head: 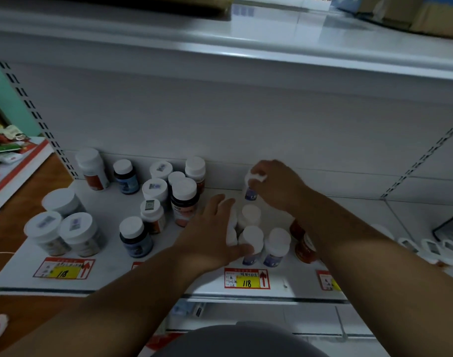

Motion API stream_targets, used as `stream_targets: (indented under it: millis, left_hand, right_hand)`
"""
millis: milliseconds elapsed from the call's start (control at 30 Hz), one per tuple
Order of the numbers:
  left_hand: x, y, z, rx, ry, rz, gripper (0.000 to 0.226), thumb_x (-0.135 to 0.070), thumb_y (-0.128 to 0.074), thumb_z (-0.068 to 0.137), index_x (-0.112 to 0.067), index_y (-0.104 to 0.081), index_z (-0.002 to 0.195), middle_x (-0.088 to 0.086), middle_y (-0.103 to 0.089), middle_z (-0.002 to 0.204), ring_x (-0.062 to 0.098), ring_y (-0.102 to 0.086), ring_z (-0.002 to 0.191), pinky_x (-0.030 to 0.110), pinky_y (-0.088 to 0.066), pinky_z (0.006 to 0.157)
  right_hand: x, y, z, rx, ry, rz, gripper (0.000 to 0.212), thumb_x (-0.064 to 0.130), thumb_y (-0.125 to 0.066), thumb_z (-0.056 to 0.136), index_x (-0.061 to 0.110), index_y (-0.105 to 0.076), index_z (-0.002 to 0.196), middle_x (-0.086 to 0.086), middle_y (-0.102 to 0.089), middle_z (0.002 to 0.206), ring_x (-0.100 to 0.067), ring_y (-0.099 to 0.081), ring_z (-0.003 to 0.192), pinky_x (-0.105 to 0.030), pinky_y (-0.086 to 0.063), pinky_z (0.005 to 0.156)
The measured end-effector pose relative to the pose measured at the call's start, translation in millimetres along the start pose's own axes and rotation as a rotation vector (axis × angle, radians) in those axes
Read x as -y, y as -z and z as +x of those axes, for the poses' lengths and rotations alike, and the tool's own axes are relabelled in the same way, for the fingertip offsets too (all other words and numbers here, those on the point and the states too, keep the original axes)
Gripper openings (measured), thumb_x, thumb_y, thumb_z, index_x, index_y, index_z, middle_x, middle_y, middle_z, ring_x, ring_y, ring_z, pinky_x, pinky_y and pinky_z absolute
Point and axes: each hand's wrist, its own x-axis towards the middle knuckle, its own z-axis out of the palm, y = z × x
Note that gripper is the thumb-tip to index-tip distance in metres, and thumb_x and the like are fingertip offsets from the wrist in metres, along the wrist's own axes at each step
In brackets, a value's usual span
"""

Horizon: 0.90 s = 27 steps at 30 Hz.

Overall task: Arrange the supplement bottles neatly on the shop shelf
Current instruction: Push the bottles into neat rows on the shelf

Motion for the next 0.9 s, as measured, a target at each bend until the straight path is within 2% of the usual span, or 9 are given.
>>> stream_targets:
  millis: [67,133,200,267,333,467,633,800,900]
  left_hand:
    - [-2.6,4.2,0.3,-0.039,-0.018,0.06,0.11,-0.088,-0.048,0.06,-0.032,-0.009,0.146,-0.004,-0.013,0.157,0.021,-0.018,0.142,0.036,-0.023,0.109]
    - [-7.6,8.3,2.3,-0.086,-0.062,0.123,0.106,-0.087,-0.048,0.061,-0.032,-0.012,0.145,-0.002,-0.02,0.155,0.022,-0.021,0.139,0.034,-0.022,0.107]
    - [-14.4,10.8,5.2,-0.105,-0.122,0.184,0.104,-0.087,-0.047,0.062,-0.03,-0.017,0.144,0.0,-0.027,0.153,0.023,-0.025,0.137,0.037,-0.023,0.107]
    - [-19.8,10.8,8.3,-0.105,-0.175,0.239,0.104,-0.087,-0.046,0.063,-0.028,-0.021,0.145,0.0,-0.033,0.149,0.023,-0.03,0.135,0.037,-0.025,0.107]
    - [-22.6,9.0,9.8,-0.093,-0.204,0.274,0.105,-0.086,-0.047,0.062,-0.026,-0.024,0.145,-0.001,-0.037,0.146,0.022,-0.033,0.132,0.035,-0.023,0.106]
    - [-22.1,3.5,12.8,-0.021,-0.204,0.312,0.107,-0.086,-0.046,0.063,-0.025,-0.019,0.147,-0.002,-0.032,0.15,0.022,-0.027,0.136,0.041,-0.019,0.111]
    - [-18.0,-1.8,18.3,0.045,-0.188,0.303,0.105,-0.085,-0.045,0.066,-0.024,-0.018,0.147,-0.001,-0.039,0.141,0.024,-0.029,0.132,0.042,-0.028,0.108]
    - [-14.0,-7.2,19.1,0.018,-0.195,0.265,0.103,-0.086,-0.043,0.064,-0.026,-0.019,0.144,-0.001,-0.043,0.135,0.023,-0.032,0.126,0.041,-0.034,0.104]
    - [-12.6,-9.3,20.2,0.014,-0.204,0.263,0.103,-0.085,-0.044,0.064,-0.026,-0.017,0.144,-0.001,-0.042,0.136,0.023,-0.03,0.126,0.04,-0.032,0.103]
  right_hand:
    - [-3.4,1.7,14.6,-0.031,-0.029,-0.046,0.04,0.036,-0.055,0.093,0.02,-0.052,0.131,-0.01,-0.047,0.125,-0.024,-0.051,0.107,-0.031,-0.043,0.088]
    - [-6.9,-2.8,26.2,0.084,-0.065,-0.123,0.046,0.036,-0.057,0.094,0.019,-0.049,0.136,-0.014,-0.042,0.136,-0.031,-0.048,0.119,-0.039,-0.043,0.099]
    - [-9.0,-10.6,31.7,0.149,-0.069,-0.132,0.036,0.029,-0.061,0.091,0.015,-0.055,0.125,-0.015,-0.042,0.131,-0.033,-0.052,0.112,-0.04,-0.046,0.095]
    - [-12.6,-15.3,31.9,0.094,-0.034,-0.141,0.023,0.017,-0.062,0.088,0.011,-0.058,0.11,-0.016,-0.046,0.121,-0.034,-0.055,0.101,-0.04,-0.047,0.088]
    - [-19.3,-17.3,29.1,0.05,-0.001,-0.15,0.02,0.011,-0.06,0.086,0.009,-0.056,0.106,-0.017,-0.046,0.114,-0.036,-0.055,0.097,-0.041,-0.048,0.084]
    - [-25.8,-14.1,26.5,0.122,0.045,-0.149,0.03,0.021,-0.064,0.087,0.012,-0.052,0.114,-0.015,-0.044,0.115,-0.032,-0.053,0.096,-0.041,-0.048,0.085]
    - [-23.0,-5.4,26.5,0.086,0.097,-0.152,0.012,0.015,-0.062,0.087,0.011,-0.05,0.088,-0.012,-0.055,0.096,-0.024,-0.05,0.085,-0.033,-0.037,0.071]
    - [-27.9,12.6,-9.5,0.003,0.074,-0.105,0.022,0.017,-0.066,0.081,0.009,-0.056,0.098,-0.011,-0.058,0.095,-0.024,-0.052,0.084,-0.033,-0.04,0.068]
    - [-26.8,13.0,-35.8,0.06,0.024,-0.121,0.038,0.02,-0.067,0.081,0.013,-0.053,0.116,-0.008,-0.057,0.105,-0.021,-0.052,0.089,-0.028,-0.034,0.069]
